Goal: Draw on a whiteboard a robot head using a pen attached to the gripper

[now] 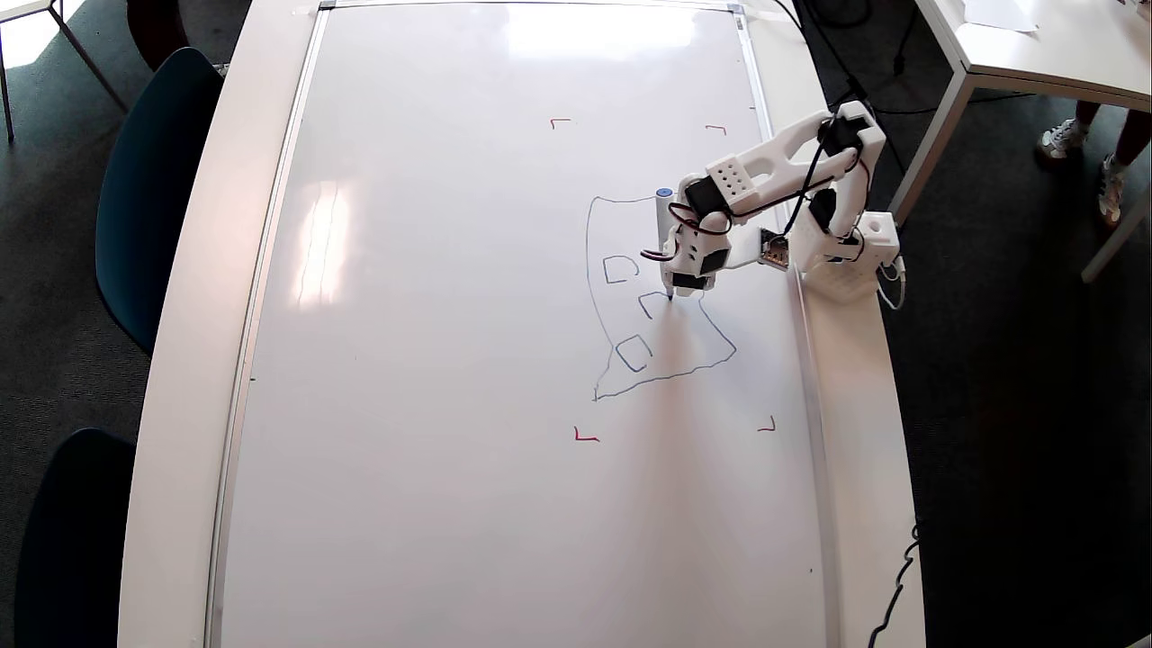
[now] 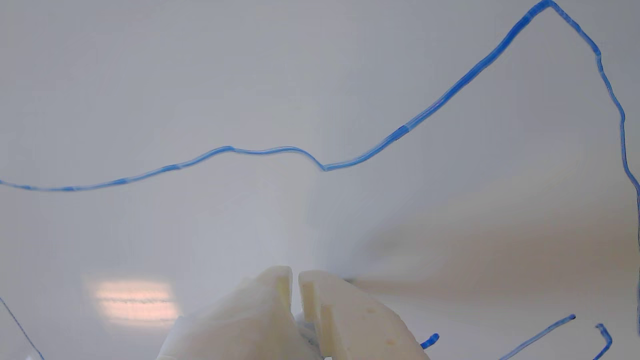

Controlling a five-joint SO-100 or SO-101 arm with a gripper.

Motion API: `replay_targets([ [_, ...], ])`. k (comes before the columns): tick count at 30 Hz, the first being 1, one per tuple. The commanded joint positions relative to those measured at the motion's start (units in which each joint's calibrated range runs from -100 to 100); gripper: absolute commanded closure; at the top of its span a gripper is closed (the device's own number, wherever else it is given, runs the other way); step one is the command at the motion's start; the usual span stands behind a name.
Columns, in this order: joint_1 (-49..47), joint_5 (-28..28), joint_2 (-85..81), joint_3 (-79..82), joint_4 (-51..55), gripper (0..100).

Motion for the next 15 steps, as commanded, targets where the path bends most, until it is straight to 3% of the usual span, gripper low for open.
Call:
replay_targets([
  [1, -1.4, -0.2, -1.6, -0.7, -0.3, 99],
  [15, -2.2, -2.2, 4.0, -10.4, -0.4, 99],
])
